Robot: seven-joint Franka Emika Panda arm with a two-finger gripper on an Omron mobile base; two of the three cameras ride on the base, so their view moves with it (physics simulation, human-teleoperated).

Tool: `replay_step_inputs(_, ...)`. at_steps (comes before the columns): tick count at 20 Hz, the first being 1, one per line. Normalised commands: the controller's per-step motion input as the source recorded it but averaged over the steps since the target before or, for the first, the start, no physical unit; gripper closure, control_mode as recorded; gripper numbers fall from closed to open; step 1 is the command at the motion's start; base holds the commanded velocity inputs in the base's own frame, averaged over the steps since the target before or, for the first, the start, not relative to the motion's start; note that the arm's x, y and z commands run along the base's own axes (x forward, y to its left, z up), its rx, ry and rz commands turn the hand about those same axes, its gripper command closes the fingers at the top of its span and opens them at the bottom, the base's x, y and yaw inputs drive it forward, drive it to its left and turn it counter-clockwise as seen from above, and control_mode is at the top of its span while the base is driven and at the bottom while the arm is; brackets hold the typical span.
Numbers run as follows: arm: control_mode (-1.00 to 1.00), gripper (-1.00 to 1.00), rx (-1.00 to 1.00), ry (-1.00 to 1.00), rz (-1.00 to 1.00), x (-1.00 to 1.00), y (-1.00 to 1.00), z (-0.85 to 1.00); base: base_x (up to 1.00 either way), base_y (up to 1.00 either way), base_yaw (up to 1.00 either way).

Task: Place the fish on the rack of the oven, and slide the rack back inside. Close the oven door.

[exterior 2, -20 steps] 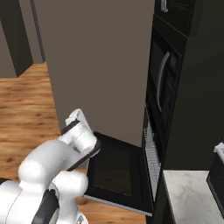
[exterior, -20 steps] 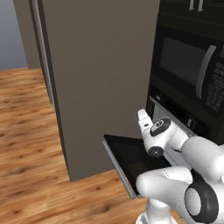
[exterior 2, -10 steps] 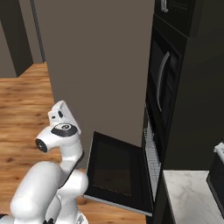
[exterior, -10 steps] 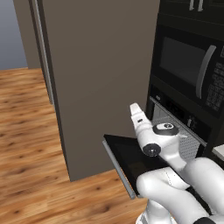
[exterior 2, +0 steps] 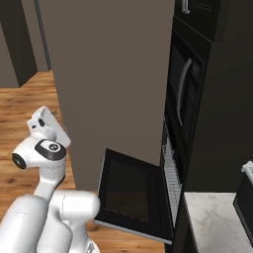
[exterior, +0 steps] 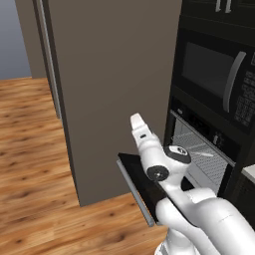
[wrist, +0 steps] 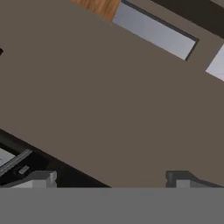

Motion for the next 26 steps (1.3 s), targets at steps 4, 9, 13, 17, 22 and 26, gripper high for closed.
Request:
replay_step_inputs(4,-1.00,-1.00,-0.16,0.14,-0.10,-0.35,1.00,-0.31,0.00,0.00,0.00)
replay_step_inputs(9,-1.00,-1.00,-0.31,0.31,-0.11,-0.12,1.00,-0.34,0.00,0.00,0.00)
replay_step_inputs(13,-1.00,-1.00,-0.39,0.38,-0.15,0.01,1.00,-0.56,0.00,0.00,0.00)
replay_step_inputs(17,-1.00,-1.00,-0.39,0.20,-0.19,0.03,0.95,-0.84,0.00,0.00,0.00)
replay_step_inputs(22,-1.00,-1.00,-0.31,-0.04,-0.28,0.00,0.50,-0.88,0.00,0.00,0.00)
replay_step_inputs(26,-1.00,-1.00,-0.25,-0.22,-0.36,0.00,0.13,-0.79,0.00,0.00,0.00)
